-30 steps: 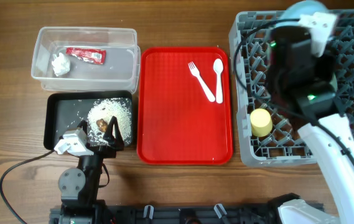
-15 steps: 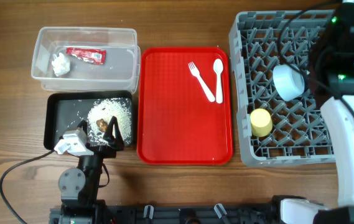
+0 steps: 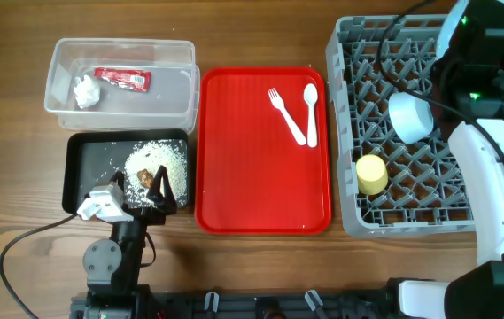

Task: Sort waste into correct bins and load items into the dishwasher rack
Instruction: 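Stand the light-blue plate upright in the dish rack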

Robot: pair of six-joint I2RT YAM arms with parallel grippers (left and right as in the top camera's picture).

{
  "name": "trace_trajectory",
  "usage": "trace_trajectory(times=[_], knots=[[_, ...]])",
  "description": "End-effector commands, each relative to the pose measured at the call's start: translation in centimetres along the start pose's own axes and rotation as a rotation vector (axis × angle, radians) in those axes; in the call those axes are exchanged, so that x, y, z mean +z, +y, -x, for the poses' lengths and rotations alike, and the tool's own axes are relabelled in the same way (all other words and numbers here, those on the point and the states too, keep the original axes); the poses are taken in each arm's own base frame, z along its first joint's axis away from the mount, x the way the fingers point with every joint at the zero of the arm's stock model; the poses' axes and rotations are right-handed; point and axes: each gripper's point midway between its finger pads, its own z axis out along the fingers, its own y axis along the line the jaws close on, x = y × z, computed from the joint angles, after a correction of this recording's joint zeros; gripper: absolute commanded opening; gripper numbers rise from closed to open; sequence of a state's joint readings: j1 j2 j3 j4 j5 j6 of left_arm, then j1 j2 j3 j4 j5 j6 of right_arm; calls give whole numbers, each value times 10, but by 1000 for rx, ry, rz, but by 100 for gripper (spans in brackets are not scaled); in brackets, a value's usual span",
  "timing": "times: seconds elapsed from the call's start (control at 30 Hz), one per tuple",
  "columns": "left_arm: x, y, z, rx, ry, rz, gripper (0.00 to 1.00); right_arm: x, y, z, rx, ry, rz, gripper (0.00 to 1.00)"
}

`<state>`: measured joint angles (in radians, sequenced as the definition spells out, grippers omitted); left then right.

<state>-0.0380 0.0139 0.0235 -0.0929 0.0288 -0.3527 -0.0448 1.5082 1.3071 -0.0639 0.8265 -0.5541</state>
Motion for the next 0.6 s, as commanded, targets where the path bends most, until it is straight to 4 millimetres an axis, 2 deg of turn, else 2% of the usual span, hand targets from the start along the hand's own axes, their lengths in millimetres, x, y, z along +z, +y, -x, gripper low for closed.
trace_trajectory(times=[0.0,0.13,0.37,0.57], knots=[[0,1,-2,5,-1,-3,100,1,35,21,66,-110,175,4],[0,1,-2,5,-1,-3,100,10,49,17,54,-100,183,4],[0,1,-2,5,-1,-3,100,35,93,-3,-1,-48,207,4],[0,1,-2,5,-1,-3,100,45,105,-5,-45,-56,190,4]])
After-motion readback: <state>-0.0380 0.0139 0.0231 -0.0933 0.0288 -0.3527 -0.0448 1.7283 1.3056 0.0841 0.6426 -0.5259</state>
